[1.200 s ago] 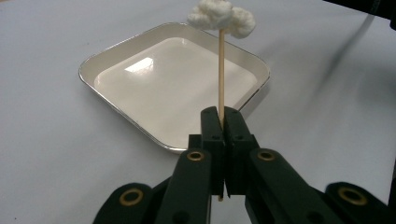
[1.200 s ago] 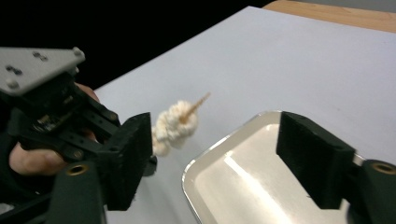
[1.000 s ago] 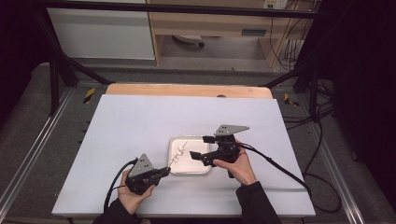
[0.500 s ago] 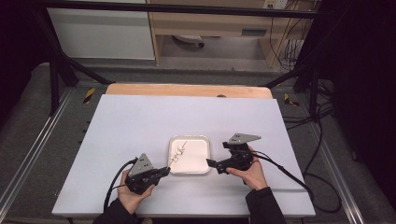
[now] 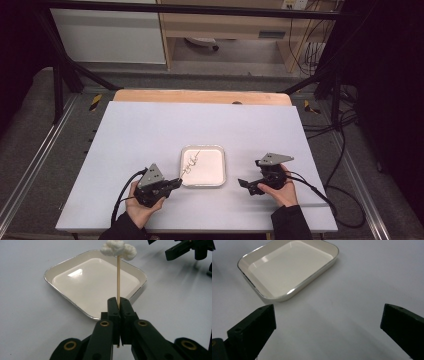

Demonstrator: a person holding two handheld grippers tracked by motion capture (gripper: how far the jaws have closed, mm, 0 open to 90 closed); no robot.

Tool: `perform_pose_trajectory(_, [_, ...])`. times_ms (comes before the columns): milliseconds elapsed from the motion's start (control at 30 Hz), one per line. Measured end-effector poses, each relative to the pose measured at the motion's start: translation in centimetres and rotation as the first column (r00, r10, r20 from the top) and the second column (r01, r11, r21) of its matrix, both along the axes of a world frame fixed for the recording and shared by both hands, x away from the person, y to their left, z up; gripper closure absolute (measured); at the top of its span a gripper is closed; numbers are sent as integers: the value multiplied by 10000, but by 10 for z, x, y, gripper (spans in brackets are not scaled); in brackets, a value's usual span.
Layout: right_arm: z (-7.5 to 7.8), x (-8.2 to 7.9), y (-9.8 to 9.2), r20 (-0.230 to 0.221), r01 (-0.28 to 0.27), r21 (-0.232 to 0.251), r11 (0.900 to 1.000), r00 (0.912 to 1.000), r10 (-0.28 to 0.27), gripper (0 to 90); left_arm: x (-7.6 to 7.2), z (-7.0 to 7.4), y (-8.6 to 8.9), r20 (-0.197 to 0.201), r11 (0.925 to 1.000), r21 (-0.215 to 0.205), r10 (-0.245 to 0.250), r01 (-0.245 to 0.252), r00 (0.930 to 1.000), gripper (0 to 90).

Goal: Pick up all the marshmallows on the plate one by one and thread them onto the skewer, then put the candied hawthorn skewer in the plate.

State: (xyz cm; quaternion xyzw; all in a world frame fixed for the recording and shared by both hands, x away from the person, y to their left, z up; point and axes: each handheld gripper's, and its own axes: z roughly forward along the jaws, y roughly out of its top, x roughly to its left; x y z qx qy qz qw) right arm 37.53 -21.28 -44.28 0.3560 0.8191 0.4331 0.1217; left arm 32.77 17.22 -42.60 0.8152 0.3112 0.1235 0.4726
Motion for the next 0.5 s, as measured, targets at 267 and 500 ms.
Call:
perform_pose_trajectory(267, [-5, -9, -24, 2, 385, 40, 9992, 9993, -385, 10, 5, 3, -4, -151, 10000, 63, 35, -34, 9999, 885])
perform_pose_trajectory(500, [-7, -12, -31, 7, 493, -91, 9987, 9988, -493, 11, 11, 6, -9, -439, 9997, 247, 80, -69, 9990, 884])
